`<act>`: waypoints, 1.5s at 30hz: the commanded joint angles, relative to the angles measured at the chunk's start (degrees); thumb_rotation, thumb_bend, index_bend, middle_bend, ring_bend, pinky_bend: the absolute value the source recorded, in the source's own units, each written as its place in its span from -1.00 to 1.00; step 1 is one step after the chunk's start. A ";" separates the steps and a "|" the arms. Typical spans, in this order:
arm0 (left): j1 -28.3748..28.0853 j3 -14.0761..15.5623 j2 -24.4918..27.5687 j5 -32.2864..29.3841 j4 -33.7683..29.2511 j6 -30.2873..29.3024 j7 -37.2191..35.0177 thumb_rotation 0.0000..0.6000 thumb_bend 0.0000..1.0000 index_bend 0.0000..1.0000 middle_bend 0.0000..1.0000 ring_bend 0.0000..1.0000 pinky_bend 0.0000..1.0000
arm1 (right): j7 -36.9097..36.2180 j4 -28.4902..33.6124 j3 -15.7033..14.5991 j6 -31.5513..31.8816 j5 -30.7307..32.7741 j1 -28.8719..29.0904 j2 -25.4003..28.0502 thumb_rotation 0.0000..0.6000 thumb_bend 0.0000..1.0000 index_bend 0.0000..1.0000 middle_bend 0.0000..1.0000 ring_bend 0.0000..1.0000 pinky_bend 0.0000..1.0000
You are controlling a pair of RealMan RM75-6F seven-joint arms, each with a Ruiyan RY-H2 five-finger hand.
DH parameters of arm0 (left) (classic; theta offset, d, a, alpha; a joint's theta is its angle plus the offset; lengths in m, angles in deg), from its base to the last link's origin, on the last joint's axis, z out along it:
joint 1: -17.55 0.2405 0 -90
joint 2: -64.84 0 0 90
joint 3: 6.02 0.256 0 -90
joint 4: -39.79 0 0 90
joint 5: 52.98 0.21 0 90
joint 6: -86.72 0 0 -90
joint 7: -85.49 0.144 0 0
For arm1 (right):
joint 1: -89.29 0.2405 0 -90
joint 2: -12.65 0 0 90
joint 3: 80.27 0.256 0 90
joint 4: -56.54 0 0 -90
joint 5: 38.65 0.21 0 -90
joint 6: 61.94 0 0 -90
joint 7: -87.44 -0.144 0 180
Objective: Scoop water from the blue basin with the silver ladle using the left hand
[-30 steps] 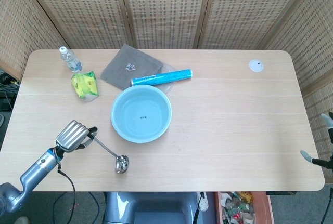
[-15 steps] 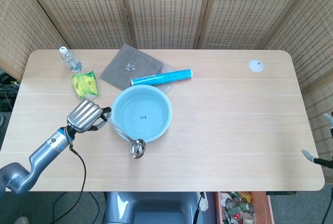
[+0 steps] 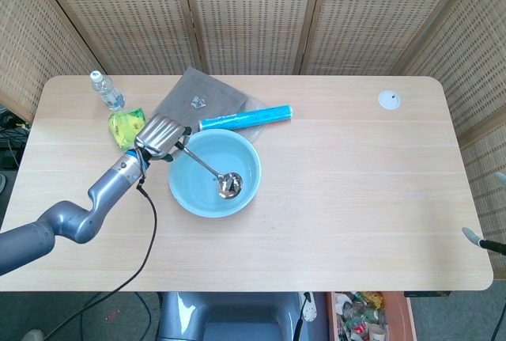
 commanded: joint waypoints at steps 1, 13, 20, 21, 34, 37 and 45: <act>-2.46 0.13 -2.96 -3.03 3.11 1.26 4.46 1.00 -0.11 0.73 0.99 1.00 1.00 | -0.42 -0.17 0.12 -0.15 0.27 -0.03 0.08 1.00 -1.00 -1.00 -1.00 -1.00 -1.00; -8.37 3.54 -11.36 -13.76 12.03 3.16 19.49 1.00 -0.05 0.73 0.99 1.00 1.00 | -2.41 -0.71 0.02 -0.80 0.09 -0.17 0.60 1.00 -1.00 -1.00 -1.00 -1.00 -1.00; -10.23 6.52 -13.88 -19.51 14.31 2.14 27.88 1.00 -0.03 0.73 0.99 1.00 1.00 | -3.65 -0.86 0.02 -0.75 -0.12 -0.39 0.89 1.00 -1.00 -1.00 -1.00 -1.00 -1.00; -10.35 6.63 -14.03 -20.08 14.36 2.00 28.37 1.00 -0.03 0.73 0.99 1.00 1.00 | -3.77 -0.90 0.02 -0.76 -0.14 -0.40 0.91 1.00 -1.00 -1.00 -1.00 -1.00 -1.00; -10.62 7.57 -15.30 -23.61 16.33 1.53 30.03 1.00 -0.02 0.74 0.99 1.00 1.00 | -4.74 -1.38 0.09 -1.22 -0.04 -0.33 1.04 1.00 -1.00 -1.00 -1.00 -1.00 -1.00; -10.55 7.20 -14.97 -23.49 15.93 1.47 29.08 1.00 -0.02 0.74 0.99 1.00 1.00 | -4.72 -1.41 0.07 -1.33 -0.04 -0.30 1.03 1.00 -1.00 -1.00 -1.00 -1.00 -1.00; -9.13 4.38 -10.13 -25.96 9.22 2.36 22.79 1.00 -0.02 0.75 0.99 1.00 1.00 | -4.78 -1.37 0.02 -1.38 -0.06 -0.32 1.01 1.00 -1.00 -1.00 -1.00 -1.00 -1.00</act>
